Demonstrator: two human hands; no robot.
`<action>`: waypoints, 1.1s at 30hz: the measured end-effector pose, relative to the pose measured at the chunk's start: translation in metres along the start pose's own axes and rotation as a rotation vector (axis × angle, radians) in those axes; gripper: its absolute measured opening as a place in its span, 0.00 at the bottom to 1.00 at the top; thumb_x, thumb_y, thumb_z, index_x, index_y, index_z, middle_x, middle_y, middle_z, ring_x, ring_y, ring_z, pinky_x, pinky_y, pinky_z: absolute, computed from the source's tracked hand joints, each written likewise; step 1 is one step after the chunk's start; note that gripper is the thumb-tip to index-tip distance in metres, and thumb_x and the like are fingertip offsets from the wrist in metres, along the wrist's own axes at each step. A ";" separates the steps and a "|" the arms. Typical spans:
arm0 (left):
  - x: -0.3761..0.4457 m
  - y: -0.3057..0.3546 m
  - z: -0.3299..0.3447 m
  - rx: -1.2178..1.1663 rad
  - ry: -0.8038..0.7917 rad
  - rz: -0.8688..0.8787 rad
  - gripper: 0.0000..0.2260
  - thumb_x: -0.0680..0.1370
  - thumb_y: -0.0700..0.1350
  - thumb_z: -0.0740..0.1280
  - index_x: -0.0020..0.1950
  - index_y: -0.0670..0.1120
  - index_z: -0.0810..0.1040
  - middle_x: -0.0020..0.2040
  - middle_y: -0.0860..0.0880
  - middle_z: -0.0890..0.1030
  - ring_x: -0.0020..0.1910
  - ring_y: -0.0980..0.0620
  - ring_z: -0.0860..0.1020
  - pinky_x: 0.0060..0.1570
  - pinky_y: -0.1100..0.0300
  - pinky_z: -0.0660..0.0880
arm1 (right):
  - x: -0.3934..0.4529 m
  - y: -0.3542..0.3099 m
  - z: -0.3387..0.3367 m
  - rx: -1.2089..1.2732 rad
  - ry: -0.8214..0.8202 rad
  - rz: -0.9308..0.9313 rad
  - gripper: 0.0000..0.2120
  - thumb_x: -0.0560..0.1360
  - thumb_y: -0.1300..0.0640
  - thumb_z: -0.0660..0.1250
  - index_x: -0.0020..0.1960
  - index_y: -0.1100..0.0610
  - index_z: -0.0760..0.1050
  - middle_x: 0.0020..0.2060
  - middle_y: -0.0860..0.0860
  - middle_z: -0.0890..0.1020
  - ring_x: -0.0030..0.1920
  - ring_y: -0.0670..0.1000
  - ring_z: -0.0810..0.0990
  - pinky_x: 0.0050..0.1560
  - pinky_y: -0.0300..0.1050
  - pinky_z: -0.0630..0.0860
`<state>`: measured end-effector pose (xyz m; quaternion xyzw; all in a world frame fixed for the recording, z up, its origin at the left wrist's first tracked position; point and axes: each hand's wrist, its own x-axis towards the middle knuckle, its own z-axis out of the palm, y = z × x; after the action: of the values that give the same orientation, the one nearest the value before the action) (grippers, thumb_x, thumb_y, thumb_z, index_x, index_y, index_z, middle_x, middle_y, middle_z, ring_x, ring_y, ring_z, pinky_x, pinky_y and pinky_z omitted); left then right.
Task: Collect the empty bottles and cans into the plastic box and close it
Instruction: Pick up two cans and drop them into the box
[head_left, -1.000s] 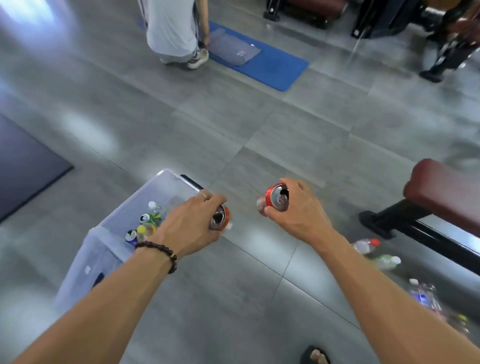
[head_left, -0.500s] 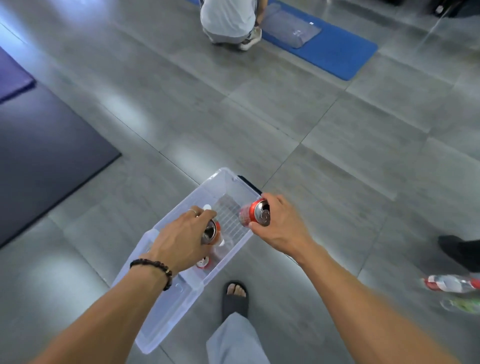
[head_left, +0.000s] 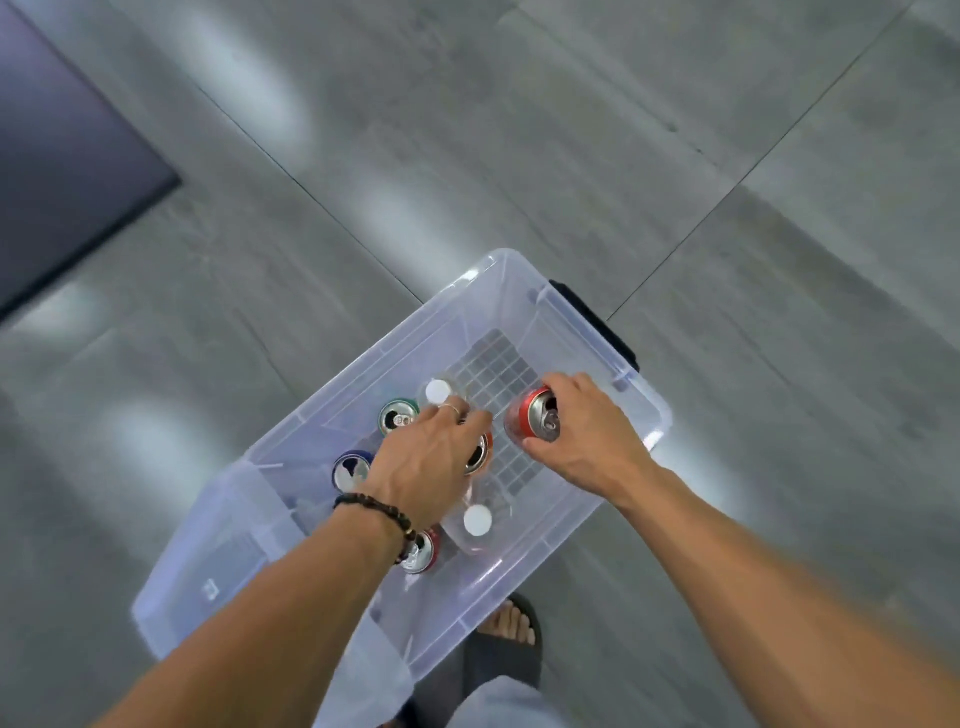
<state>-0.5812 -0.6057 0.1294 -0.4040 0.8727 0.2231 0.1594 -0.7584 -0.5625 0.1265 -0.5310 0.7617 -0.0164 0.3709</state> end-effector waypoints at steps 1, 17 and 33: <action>0.008 -0.005 0.014 0.009 -0.004 0.010 0.21 0.76 0.41 0.65 0.67 0.50 0.65 0.63 0.47 0.72 0.58 0.45 0.73 0.40 0.54 0.74 | 0.012 0.005 0.013 -0.015 -0.014 -0.002 0.31 0.70 0.47 0.73 0.68 0.52 0.64 0.62 0.53 0.70 0.58 0.56 0.76 0.60 0.52 0.75; 0.073 -0.044 0.112 -0.004 -0.087 0.025 0.27 0.73 0.58 0.69 0.67 0.51 0.63 0.59 0.46 0.73 0.58 0.44 0.74 0.49 0.49 0.77 | 0.082 0.029 0.117 -0.169 -0.207 0.019 0.32 0.65 0.50 0.77 0.64 0.52 0.65 0.54 0.52 0.71 0.49 0.55 0.76 0.49 0.49 0.76; -0.005 -0.019 0.016 -0.031 -0.012 0.085 0.23 0.75 0.47 0.64 0.69 0.47 0.62 0.62 0.47 0.74 0.57 0.46 0.74 0.45 0.54 0.76 | -0.010 -0.002 0.017 0.032 -0.061 0.045 0.36 0.72 0.45 0.68 0.74 0.55 0.57 0.68 0.55 0.68 0.65 0.56 0.71 0.64 0.51 0.71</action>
<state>-0.5621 -0.6053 0.1131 -0.3677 0.8845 0.2458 0.1487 -0.7455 -0.5488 0.1199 -0.5080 0.7615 -0.0038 0.4026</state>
